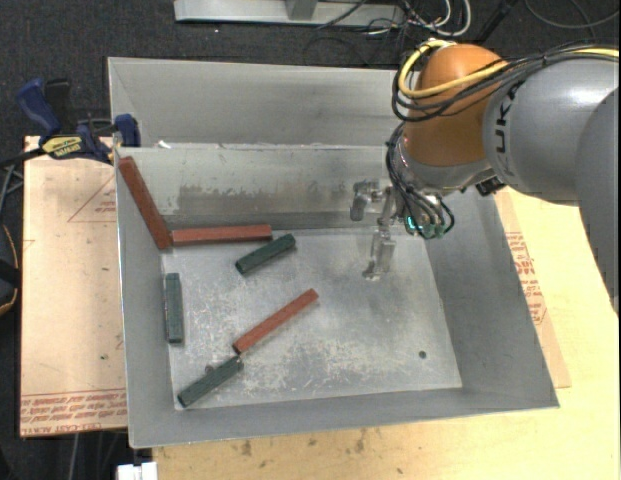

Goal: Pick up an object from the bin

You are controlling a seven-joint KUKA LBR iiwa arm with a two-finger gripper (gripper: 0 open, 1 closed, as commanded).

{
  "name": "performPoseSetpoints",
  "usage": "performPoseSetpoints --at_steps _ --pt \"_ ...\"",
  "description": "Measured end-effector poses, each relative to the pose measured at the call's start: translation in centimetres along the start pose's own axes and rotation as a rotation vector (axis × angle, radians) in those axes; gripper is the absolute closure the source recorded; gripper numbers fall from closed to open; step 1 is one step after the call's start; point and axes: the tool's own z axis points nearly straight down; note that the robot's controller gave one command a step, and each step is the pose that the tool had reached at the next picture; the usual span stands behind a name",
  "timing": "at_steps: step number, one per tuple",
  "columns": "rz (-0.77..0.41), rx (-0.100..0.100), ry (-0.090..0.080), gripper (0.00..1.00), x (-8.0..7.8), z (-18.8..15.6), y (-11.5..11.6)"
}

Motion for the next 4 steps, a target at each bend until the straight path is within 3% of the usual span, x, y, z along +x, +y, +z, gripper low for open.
performPoseSetpoints --at_steps 1,2,3,4 --pt "0.000 0.000 -0.008 0.00 -0.2 -0.5 0.0" --pt "-0.069 0.002 -0.012 0.00 0.4 3.0 3.7" --pt "-0.278 0.000 -0.003 0.00 2.1 4.4 6.7" --pt "-0.334 0.001 -0.008 1.00 5.3 6.2 10.4"
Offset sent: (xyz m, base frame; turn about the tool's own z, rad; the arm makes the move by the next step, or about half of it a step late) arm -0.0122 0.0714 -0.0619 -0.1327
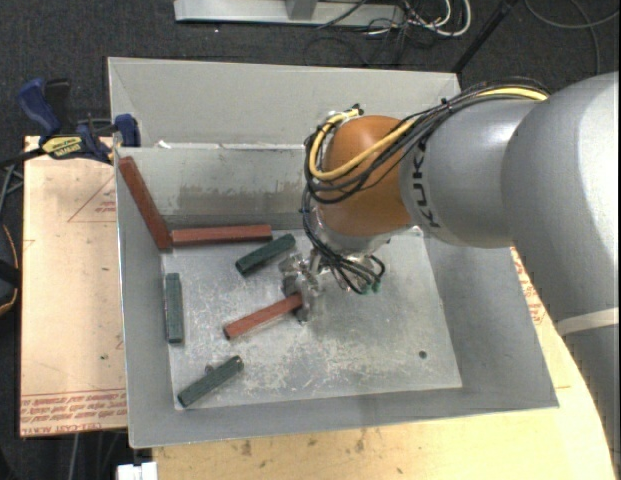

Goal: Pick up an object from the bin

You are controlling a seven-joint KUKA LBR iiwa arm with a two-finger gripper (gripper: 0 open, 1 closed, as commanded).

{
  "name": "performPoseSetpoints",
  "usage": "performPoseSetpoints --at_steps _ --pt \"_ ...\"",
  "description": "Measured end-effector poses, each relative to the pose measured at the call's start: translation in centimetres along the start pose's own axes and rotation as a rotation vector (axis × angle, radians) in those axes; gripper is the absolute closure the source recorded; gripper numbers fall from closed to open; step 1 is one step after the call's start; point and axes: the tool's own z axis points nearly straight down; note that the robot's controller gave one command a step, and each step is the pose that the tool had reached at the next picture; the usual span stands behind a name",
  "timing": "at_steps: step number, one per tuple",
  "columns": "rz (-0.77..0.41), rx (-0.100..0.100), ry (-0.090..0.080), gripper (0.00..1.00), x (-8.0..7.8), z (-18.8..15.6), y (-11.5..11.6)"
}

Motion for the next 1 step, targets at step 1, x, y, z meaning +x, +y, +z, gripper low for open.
performPoseSetpoints --at_steps 1 --pt "0.000 0.000 0.000 1.00 0.00 0.00 0.00"
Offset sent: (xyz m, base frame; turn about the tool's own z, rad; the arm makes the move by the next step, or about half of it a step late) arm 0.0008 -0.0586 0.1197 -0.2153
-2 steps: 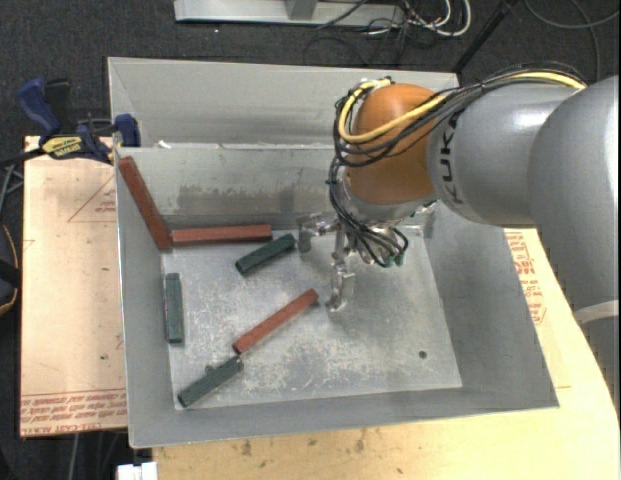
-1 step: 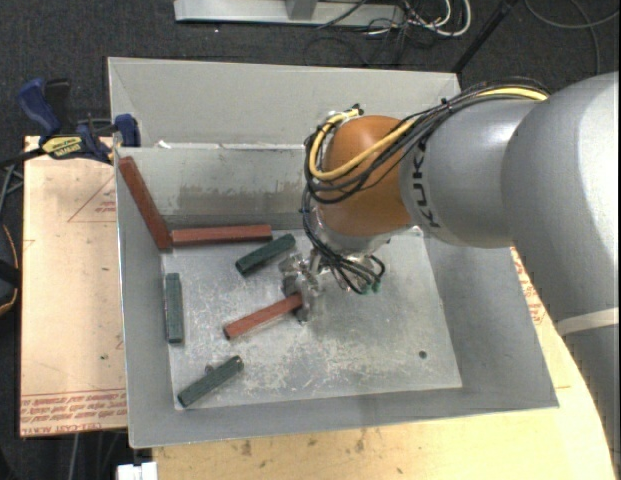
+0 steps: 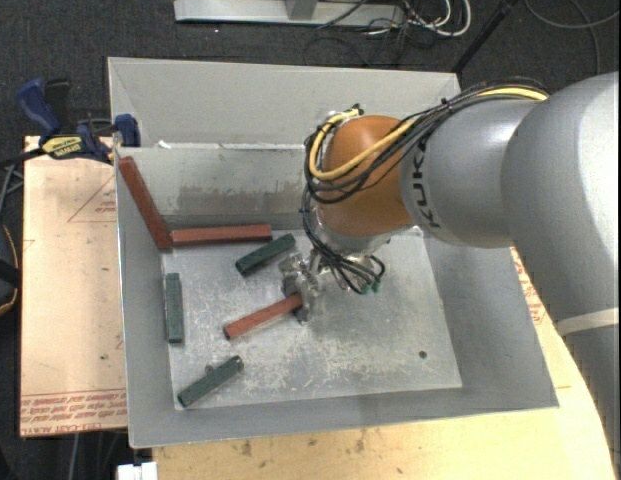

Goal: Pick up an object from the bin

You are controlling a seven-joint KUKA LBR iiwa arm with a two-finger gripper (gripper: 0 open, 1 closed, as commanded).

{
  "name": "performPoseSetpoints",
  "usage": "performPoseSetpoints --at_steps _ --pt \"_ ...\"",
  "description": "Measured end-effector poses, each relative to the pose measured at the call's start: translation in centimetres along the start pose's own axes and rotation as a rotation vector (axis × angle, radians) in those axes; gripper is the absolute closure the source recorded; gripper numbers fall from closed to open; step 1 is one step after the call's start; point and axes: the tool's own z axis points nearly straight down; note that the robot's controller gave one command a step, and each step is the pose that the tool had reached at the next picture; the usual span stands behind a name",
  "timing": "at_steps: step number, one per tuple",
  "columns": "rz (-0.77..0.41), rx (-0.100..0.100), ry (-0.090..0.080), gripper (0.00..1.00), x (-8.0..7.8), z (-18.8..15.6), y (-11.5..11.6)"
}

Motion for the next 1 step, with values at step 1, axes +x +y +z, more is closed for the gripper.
performPoseSetpoints --at_steps 1 --pt "-0.061 -0.003 0.007 1.00 0.70 -2.90 -1.30"
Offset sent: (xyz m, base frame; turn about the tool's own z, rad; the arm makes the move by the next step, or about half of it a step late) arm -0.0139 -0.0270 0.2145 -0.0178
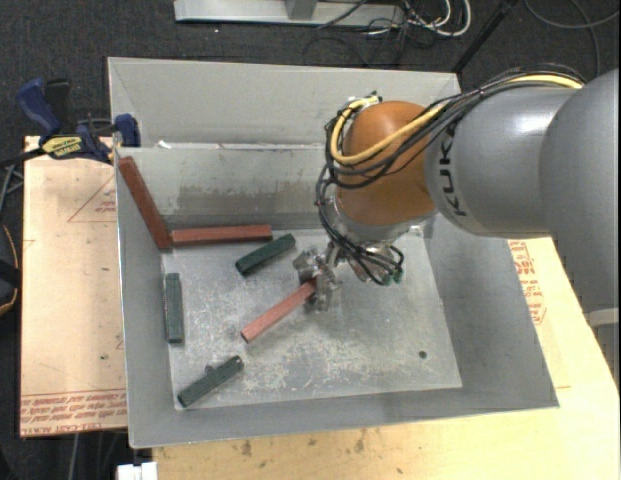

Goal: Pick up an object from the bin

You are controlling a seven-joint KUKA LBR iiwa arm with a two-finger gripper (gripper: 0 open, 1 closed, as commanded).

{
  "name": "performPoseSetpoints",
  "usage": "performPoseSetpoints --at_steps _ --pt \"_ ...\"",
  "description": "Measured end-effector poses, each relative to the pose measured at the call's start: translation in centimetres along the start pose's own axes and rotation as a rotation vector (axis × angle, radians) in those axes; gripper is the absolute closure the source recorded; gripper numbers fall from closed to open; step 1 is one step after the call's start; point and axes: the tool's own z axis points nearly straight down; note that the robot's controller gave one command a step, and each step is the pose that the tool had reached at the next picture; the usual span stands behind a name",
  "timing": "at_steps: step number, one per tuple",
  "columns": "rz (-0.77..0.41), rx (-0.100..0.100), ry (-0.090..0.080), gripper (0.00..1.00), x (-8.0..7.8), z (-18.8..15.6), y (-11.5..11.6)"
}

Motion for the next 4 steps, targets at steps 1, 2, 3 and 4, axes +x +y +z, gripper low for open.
performPoseSetpoints --at_steps 1,2,3,4 --pt "-0.010 0.003 -0.003 1.00 0.6 -6.7 -0.6" --pt "0.125 0.002 -0.006 0.00 -3.7 -5.1 0.7" --pt "0.126 0.003 -0.008 0.00 -3.7 -5.2 0.7" --pt "0.047 0.005 -0.013 0.00 -4.4 -1.4 1.2"
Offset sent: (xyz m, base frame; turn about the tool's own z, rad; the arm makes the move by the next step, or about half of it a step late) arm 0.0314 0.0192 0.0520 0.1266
